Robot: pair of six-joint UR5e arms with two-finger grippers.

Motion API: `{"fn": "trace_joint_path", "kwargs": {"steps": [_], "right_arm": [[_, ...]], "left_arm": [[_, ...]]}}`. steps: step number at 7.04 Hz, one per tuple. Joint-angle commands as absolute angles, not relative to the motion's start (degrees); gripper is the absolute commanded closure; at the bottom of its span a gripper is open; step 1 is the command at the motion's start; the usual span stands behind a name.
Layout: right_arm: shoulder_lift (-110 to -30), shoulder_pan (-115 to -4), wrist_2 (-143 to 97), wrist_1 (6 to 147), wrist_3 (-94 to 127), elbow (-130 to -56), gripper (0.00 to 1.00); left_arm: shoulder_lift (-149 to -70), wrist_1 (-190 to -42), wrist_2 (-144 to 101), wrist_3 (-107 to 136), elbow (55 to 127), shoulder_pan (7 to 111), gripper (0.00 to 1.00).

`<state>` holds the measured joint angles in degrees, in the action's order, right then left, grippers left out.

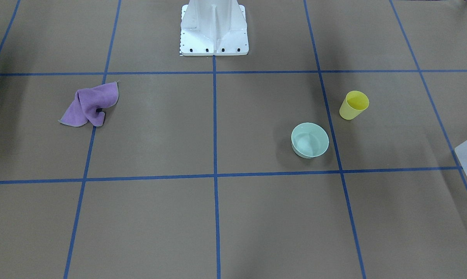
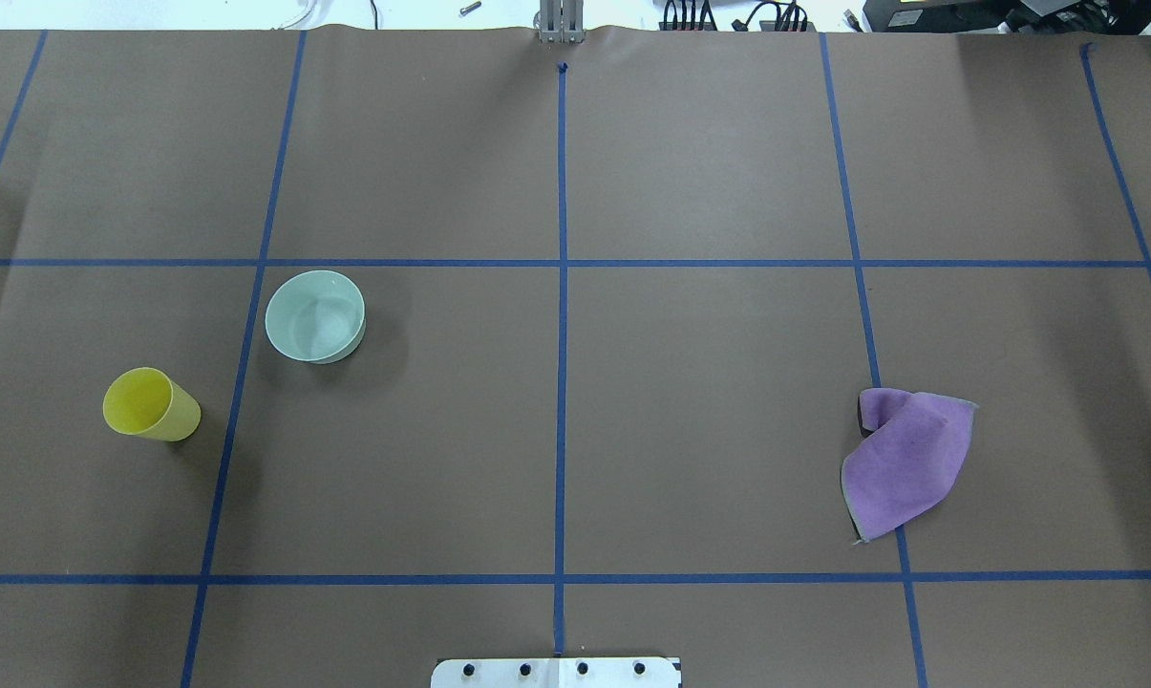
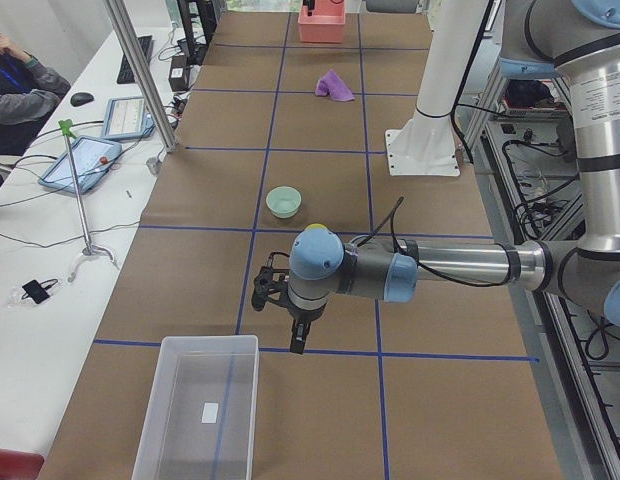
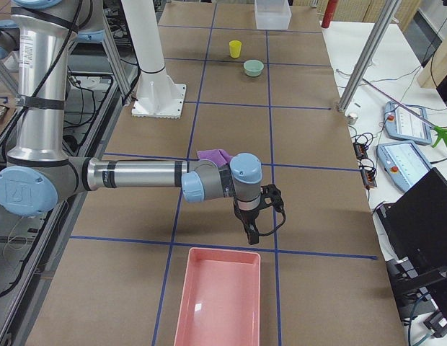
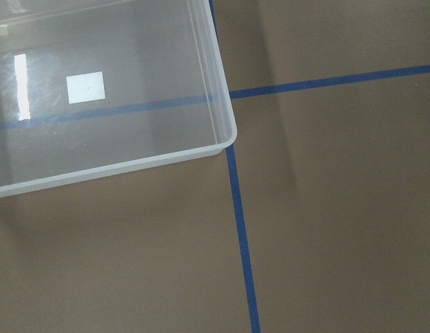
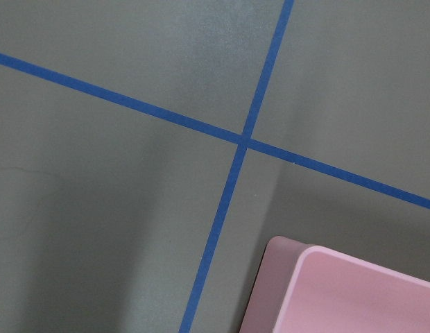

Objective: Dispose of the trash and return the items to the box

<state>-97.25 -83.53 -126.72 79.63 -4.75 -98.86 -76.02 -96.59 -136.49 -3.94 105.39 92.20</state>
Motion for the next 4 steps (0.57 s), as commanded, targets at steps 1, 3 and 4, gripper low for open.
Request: {"fn": "trace_joint_path", "kwargs": {"steps": [1, 3, 4], "right_arm": [[-97.12, -83.50, -126.83, 79.54, -4.75, -98.96, 0.00], [-97.12, -83.32, -126.91, 79.54, -4.57, -98.96, 0.00], [-97.03, -83.15, -127.00, 79.54, -4.66, -98.96, 0.00]], "left_arm": [[-75.94, -96.68, -136.58, -4.13, 105.55, 92.28, 0.01], [-76.11, -96.77, -136.58, -4.13, 105.99, 92.20, 0.01], [-76.55, -97.03, -136.67, -4.13, 106.17, 92.20, 0.01]]}}
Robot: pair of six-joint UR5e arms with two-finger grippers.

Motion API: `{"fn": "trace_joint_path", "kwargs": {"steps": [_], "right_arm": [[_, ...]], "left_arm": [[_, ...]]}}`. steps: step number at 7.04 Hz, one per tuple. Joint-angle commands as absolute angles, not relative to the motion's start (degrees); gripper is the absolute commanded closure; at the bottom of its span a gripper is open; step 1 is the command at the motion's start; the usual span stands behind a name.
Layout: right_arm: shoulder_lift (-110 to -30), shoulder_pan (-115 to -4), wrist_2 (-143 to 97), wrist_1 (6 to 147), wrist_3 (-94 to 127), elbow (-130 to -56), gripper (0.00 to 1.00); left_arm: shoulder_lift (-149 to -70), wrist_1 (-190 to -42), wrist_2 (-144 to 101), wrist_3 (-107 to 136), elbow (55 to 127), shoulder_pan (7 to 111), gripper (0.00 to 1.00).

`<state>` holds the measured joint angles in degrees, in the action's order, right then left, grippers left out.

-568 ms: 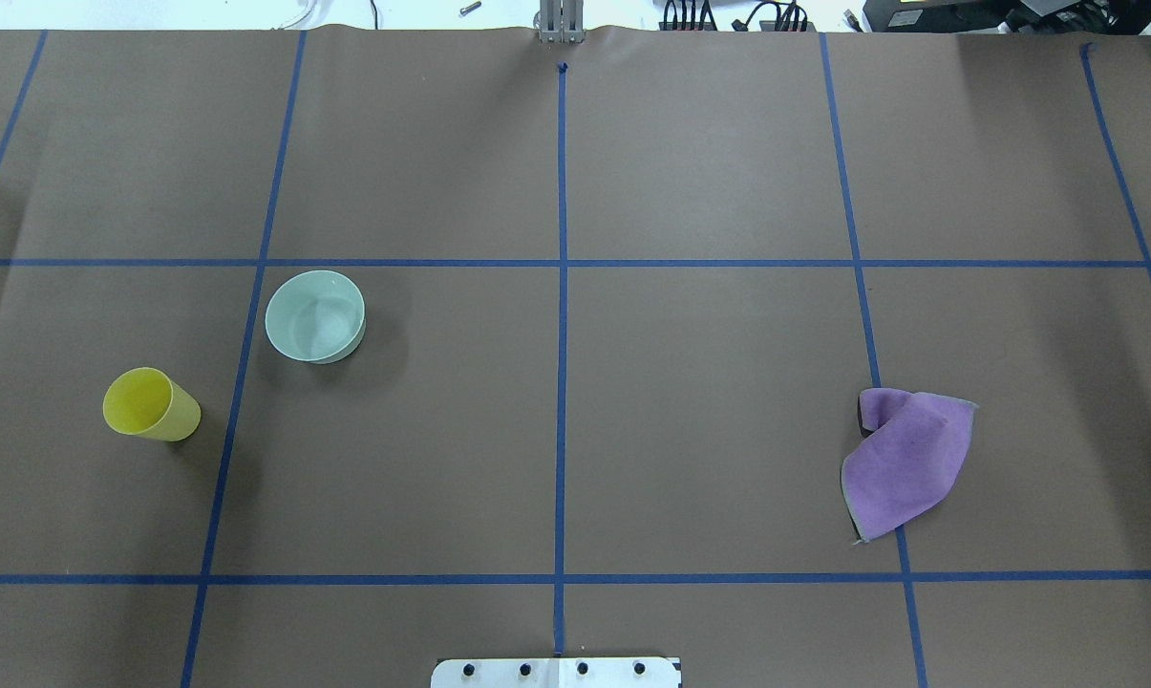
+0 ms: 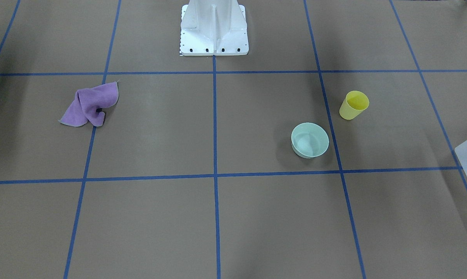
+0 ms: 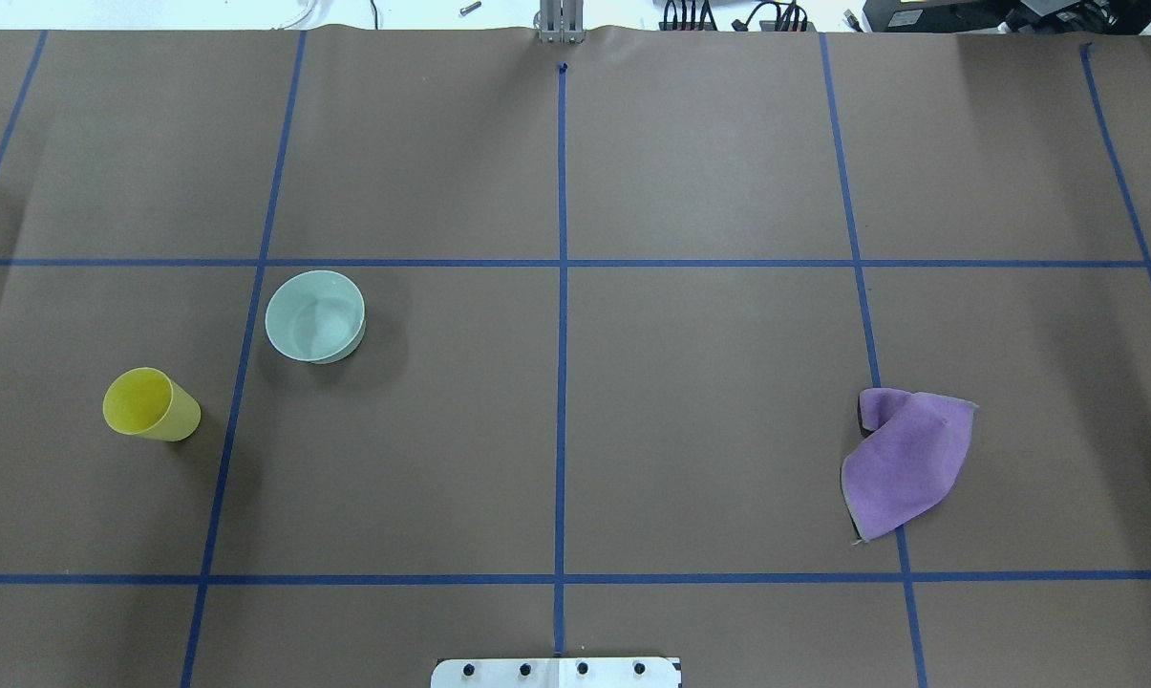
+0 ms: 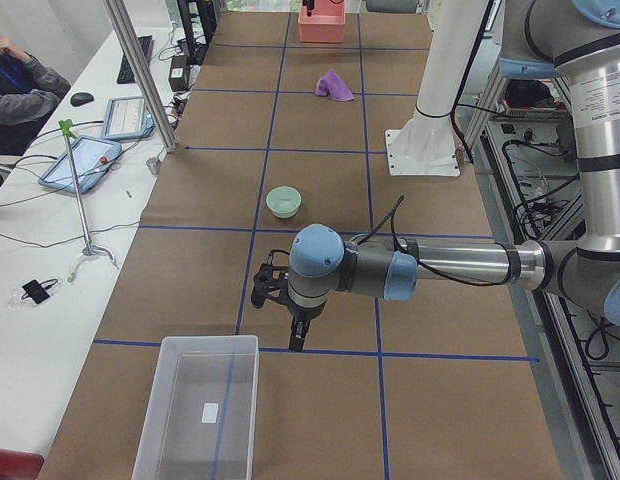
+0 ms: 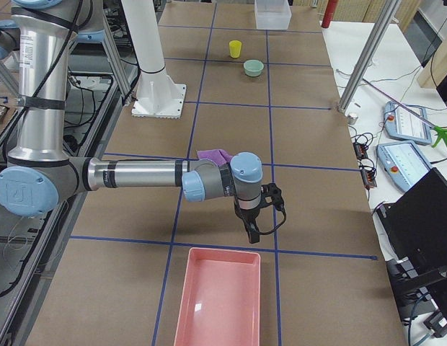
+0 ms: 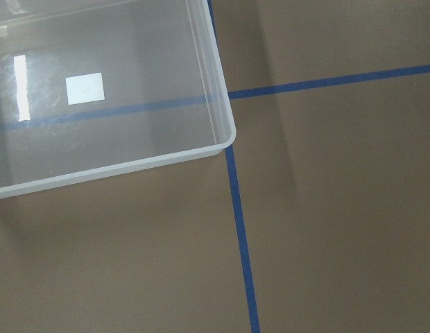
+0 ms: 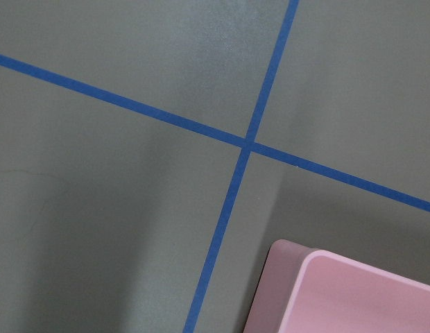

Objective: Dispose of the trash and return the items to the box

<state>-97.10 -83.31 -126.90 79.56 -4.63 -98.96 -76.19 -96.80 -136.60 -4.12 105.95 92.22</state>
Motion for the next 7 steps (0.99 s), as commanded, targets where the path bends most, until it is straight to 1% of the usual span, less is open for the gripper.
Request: {"fn": "trace_joint_path", "kwargs": {"steps": [1, 2, 4, 5, 7], "right_arm": [[-96.34, -82.80, -127.00, 79.54, -4.66, -99.23, 0.00], [-96.07, -80.97, -126.83, 79.54, -4.66, -99.14, 0.00], [-94.15, -79.98, -127.09, 79.11, -4.13, -100.10, 0.00], [-93.70, -79.37, -127.09, 78.49, -4.13, -99.93, 0.00], [-93.95, -79.28, -128.75, 74.90, -4.74, -99.76, 0.00]], "left_arm": [[-76.81, -97.21, -136.67, -4.13, 106.43, 92.20, 0.01], [-77.69, -97.38, -136.67, -4.13, 107.04, 92.20, 0.01], [-84.95, -96.60, -138.76, -3.26, 105.31, 91.59, 0.01], [-86.56, -96.68, -145.22, 0.92, 103.38, 90.97, 0.01], [-88.15, -98.34, -146.95, 4.75, 103.36, 89.22, 0.01]]}}
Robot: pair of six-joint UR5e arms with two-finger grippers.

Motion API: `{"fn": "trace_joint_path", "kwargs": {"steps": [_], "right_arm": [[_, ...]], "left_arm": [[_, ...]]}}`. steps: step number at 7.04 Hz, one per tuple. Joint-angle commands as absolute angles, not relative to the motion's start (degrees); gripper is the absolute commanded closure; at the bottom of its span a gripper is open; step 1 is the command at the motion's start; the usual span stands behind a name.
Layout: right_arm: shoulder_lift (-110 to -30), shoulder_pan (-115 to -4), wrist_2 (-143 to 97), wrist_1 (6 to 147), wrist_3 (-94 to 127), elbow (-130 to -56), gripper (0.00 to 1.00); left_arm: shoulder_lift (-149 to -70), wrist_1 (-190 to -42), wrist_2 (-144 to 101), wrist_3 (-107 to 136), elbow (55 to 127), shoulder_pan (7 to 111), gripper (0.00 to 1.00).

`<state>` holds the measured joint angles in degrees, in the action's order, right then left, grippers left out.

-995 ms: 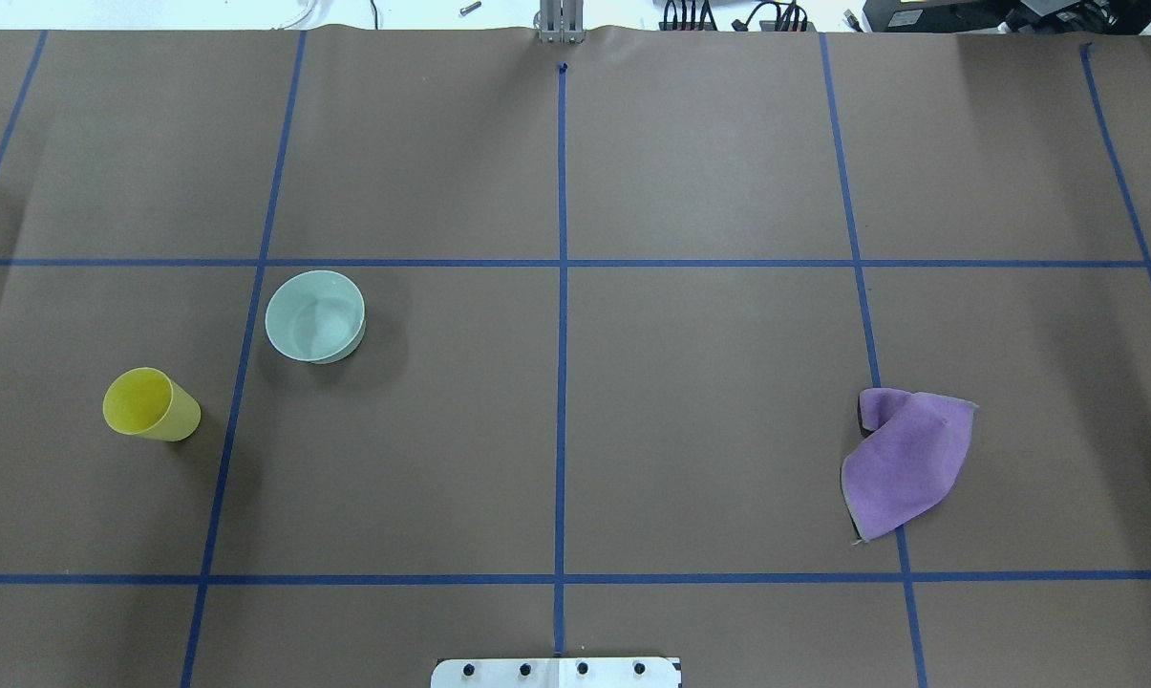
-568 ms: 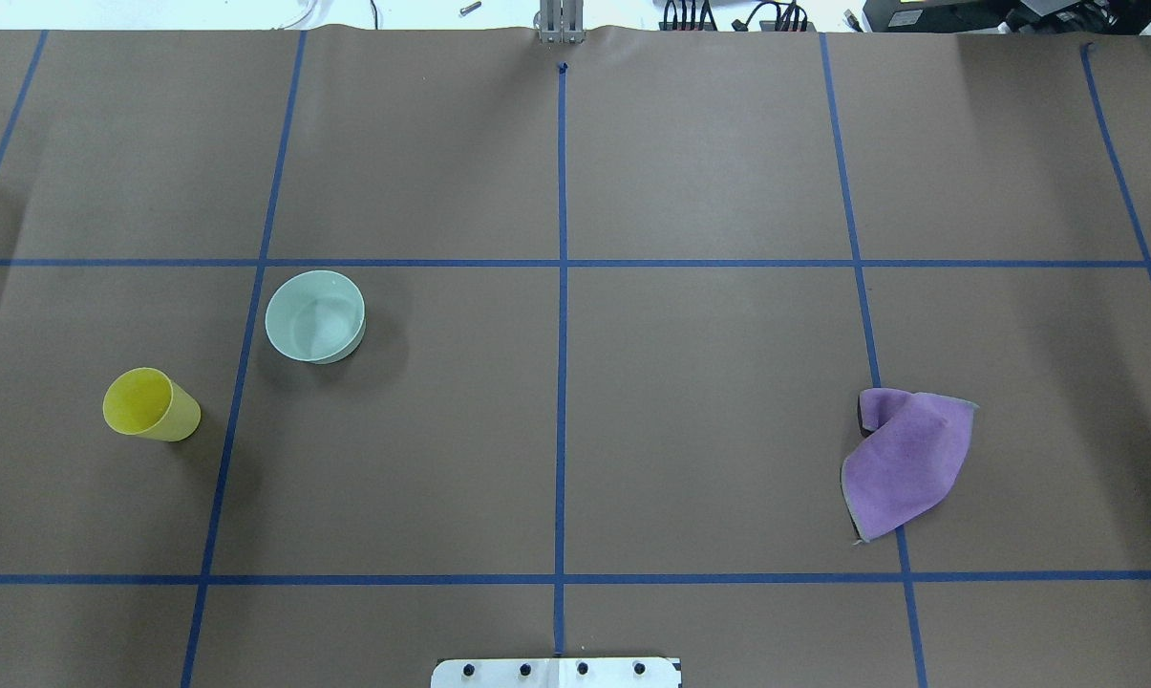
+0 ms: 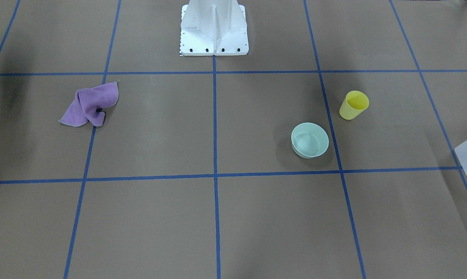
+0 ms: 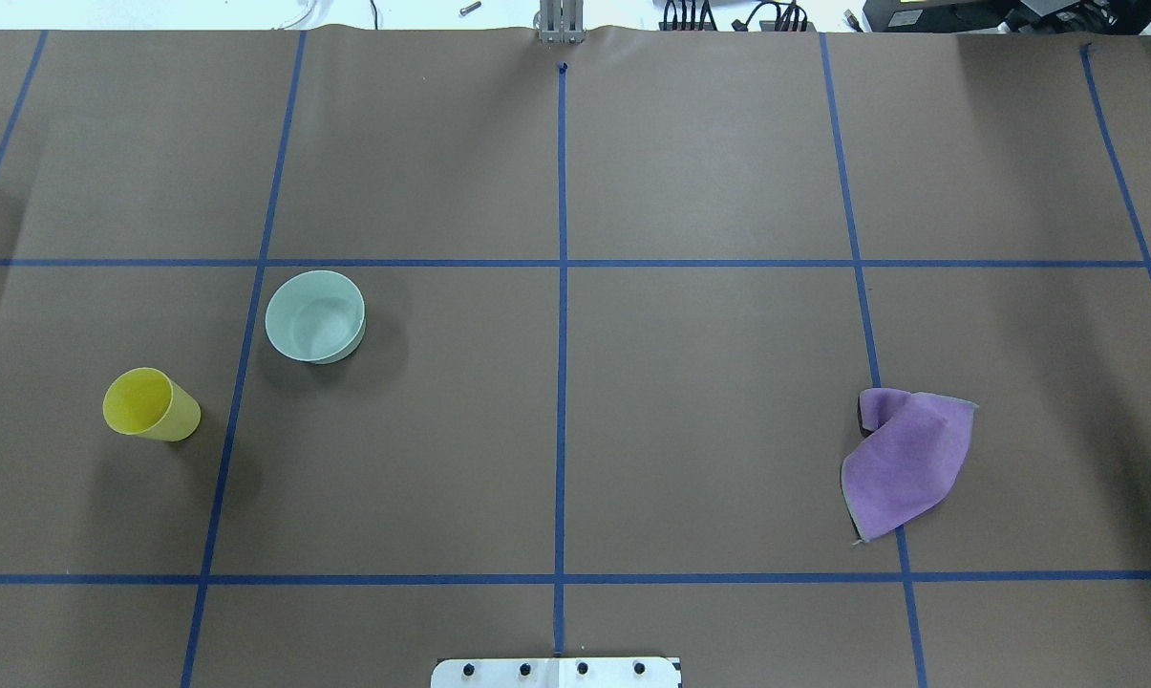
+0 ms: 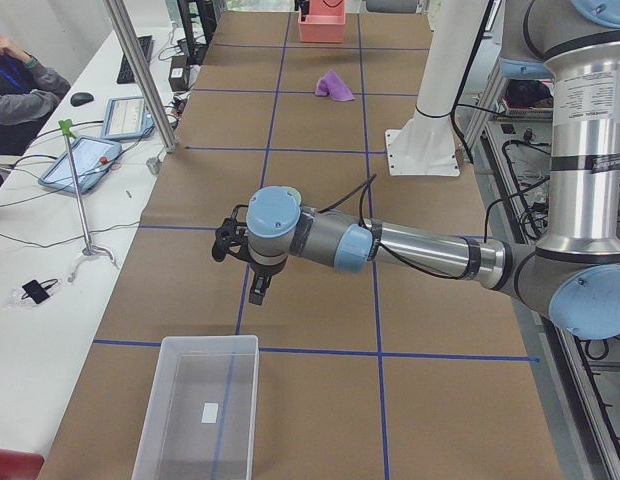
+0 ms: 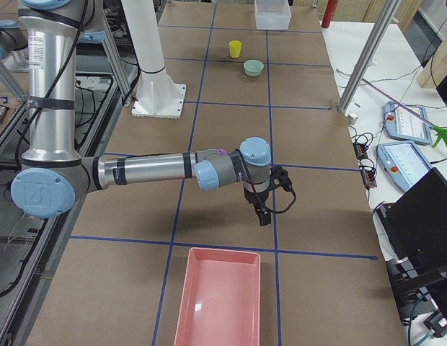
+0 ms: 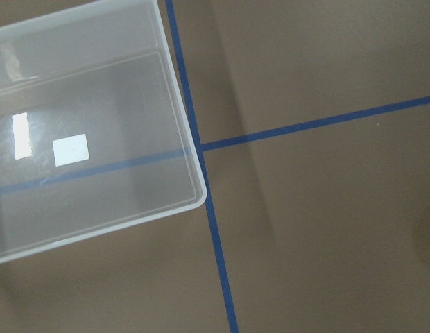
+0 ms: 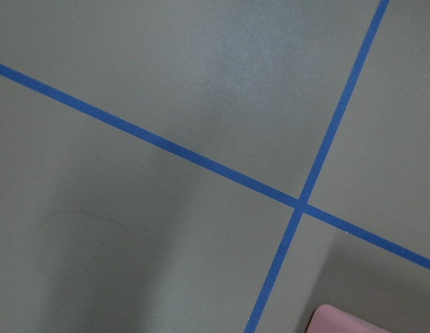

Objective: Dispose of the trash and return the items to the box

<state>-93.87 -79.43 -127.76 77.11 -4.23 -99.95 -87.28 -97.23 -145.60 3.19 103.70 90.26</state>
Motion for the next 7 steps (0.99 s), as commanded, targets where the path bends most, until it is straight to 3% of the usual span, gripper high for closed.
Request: {"fn": "trace_joint_path", "kwargs": {"steps": [1, 4, 7], "right_arm": [[-94.65, -79.28, -130.59, 72.53, -4.48, -99.06, 0.00], [-90.99, -70.71, -131.84, 71.37, 14.67, -101.94, 0.00], [-87.72, -59.01, -122.29, 71.63, 32.04, -106.60, 0.00]], "left_arm": [[-85.80, -102.61, -146.95, 4.66, 103.19, 89.04, 0.01], [-85.08, -107.49, -143.04, 5.80, 103.97, 80.82, 0.01], [-85.08, -112.29, -133.80, 23.76, 105.55, 67.38, 0.01]]}}
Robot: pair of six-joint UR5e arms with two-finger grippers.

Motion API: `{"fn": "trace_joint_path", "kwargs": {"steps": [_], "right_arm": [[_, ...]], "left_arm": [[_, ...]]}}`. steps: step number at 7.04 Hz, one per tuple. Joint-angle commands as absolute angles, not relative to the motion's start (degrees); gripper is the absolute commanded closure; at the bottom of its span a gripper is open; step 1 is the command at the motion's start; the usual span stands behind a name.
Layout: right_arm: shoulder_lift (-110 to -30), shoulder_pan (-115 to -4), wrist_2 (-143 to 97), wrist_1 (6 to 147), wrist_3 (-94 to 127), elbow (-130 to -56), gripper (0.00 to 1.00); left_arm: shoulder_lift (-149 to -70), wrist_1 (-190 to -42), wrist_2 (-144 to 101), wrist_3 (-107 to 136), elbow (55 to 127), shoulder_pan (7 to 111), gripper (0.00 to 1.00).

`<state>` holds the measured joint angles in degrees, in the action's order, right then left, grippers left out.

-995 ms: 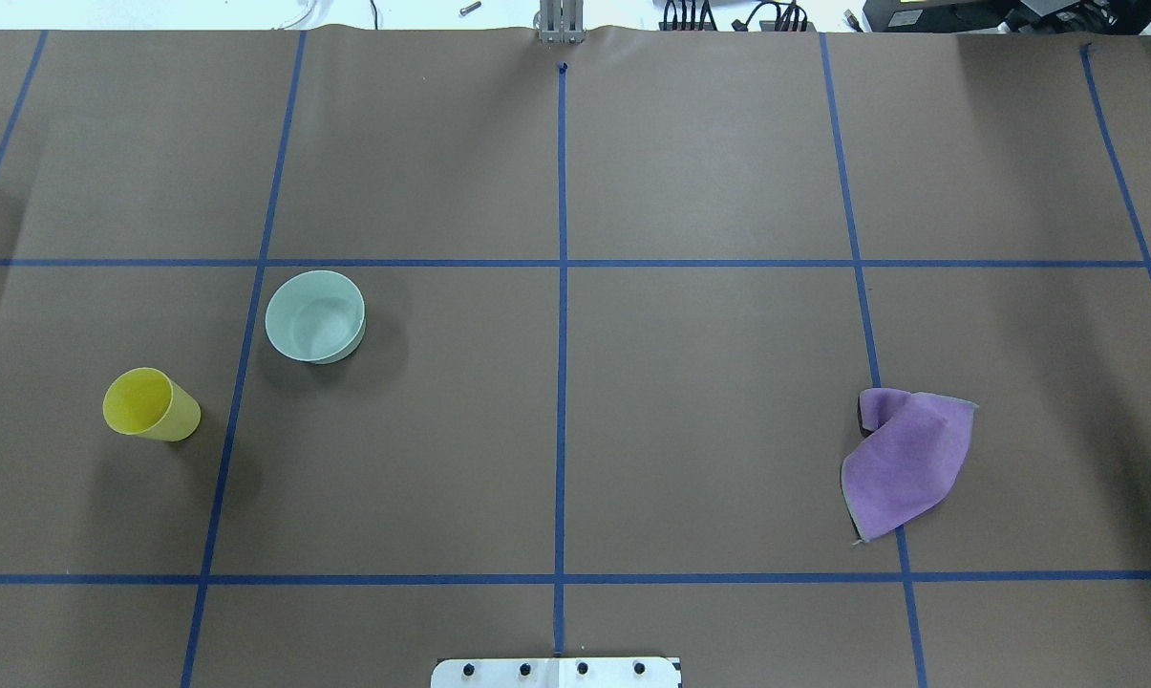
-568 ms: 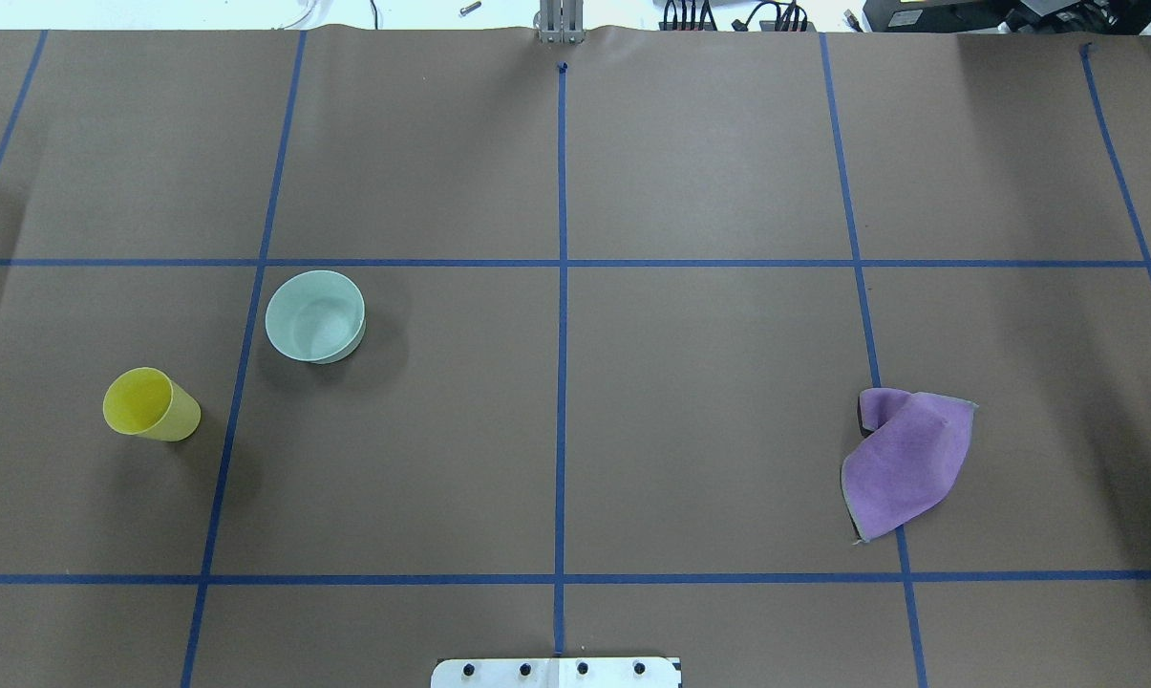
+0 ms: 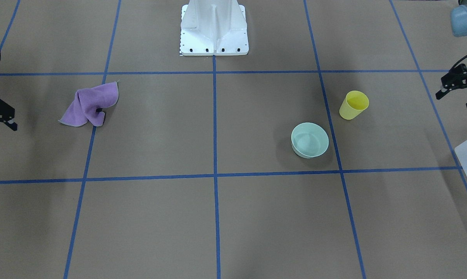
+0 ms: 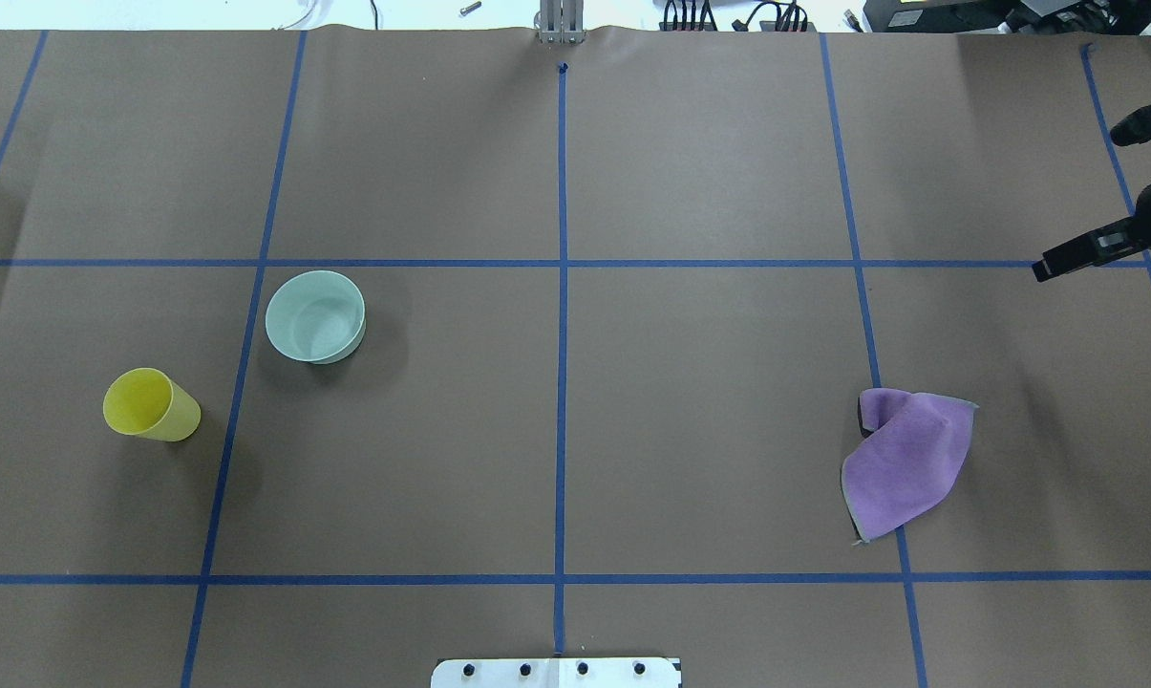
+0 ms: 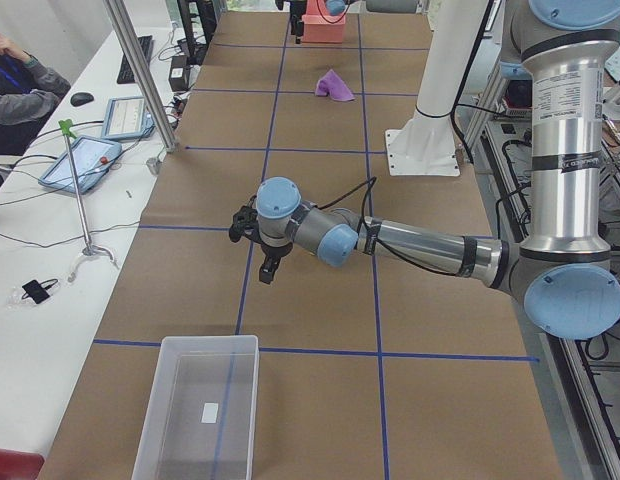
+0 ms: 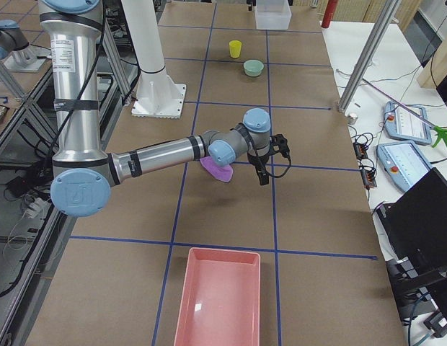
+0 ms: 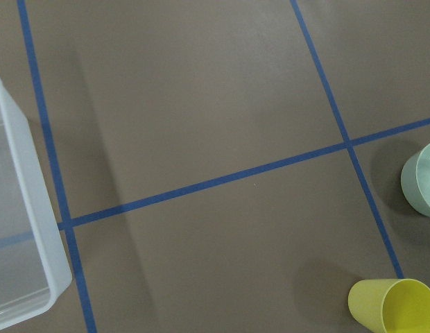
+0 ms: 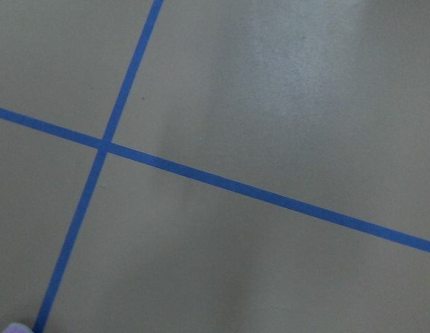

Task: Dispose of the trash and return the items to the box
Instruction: 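Reach the left gripper to the yellow cup while the right arm moves in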

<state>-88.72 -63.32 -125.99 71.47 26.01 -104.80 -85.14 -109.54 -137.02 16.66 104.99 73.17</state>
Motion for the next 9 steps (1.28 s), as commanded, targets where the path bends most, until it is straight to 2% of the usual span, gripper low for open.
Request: {"fn": "trace_joint_path", "kwargs": {"steps": [1, 5, 6, 7, 8, 9], "right_arm": [[-87.45, -58.10, -121.30, 71.63, 32.78, -106.61, 0.00], [-87.36, -57.31, -121.11, 71.54, 32.87, -106.52, 0.00], [-87.36, -57.30, -121.11, 71.54, 32.87, -106.52, 0.00], [-87.36, -57.30, -121.11, 71.54, 32.87, -106.44, 0.00], [-87.36, -57.30, -121.11, 71.54, 32.87, -106.44, 0.00], [-87.36, -57.30, -121.11, 71.54, 32.87, -106.44, 0.00]], "left_arm": [[-85.51, -115.02, -133.25, 30.34, 105.38, 62.71, 0.01], [-85.96, -115.40, -129.81, 31.38, 104.33, 53.19, 0.03], [-86.31, -115.40, -129.81, 31.38, 104.24, 52.13, 0.41], [-87.00, -115.40, -129.81, 31.46, 104.15, 51.51, 0.87], [-87.53, -115.49, -129.81, 31.46, 104.06, 51.42, 1.00], [-87.97, -115.49, -130.16, 31.64, 104.06, 51.50, 1.00]]}}
